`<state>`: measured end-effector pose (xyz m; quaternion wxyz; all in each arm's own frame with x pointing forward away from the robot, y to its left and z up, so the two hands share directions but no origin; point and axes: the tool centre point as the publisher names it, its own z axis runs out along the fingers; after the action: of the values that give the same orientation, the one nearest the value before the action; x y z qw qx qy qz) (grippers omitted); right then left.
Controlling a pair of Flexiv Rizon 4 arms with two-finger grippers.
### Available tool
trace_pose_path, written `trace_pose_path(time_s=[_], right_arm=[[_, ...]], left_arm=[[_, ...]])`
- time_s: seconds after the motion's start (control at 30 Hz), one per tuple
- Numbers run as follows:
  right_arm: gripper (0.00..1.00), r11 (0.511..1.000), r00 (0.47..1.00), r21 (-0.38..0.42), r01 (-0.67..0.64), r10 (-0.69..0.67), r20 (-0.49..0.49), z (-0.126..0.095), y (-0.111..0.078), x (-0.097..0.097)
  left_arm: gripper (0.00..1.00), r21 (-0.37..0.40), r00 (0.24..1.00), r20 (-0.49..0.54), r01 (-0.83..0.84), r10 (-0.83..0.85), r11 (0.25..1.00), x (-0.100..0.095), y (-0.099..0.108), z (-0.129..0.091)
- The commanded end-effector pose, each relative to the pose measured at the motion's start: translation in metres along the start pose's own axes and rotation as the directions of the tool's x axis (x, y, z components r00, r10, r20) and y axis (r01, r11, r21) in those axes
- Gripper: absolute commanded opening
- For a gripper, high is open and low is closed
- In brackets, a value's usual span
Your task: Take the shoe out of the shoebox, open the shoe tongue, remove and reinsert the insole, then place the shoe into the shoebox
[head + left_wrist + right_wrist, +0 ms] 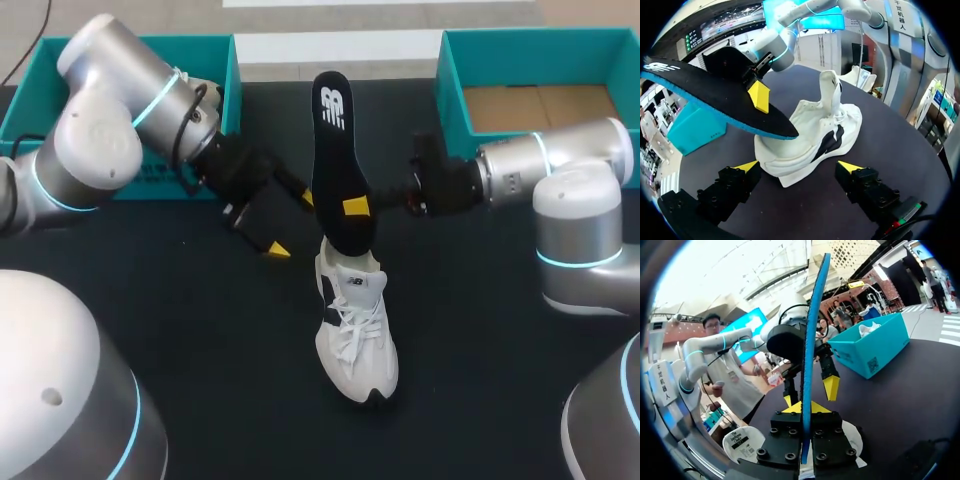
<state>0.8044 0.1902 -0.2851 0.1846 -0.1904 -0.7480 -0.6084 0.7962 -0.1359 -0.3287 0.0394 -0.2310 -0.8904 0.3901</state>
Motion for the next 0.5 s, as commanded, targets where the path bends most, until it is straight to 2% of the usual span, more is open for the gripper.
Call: trace_pose_path(time_s=[0.03,0.5], right_arm=[[0.0,1.0,1.0,-0.003,0.001,-0.001,0.006,0.0012,-0.002,0.0007],[0.0,0.999,0.999,-0.026,0.043,-0.042,0.028,-0.0011,-0.0062,-0.0019]], left_arm=[[1.0,-0.01,1.0,0.021,0.01,-0.01,1.0,0.0049,-0.005,-0.0001],[1.0,-0.008,0.999,0.032,0.033,-0.032,0.999,0.0069,-0.0026,0.0014]])
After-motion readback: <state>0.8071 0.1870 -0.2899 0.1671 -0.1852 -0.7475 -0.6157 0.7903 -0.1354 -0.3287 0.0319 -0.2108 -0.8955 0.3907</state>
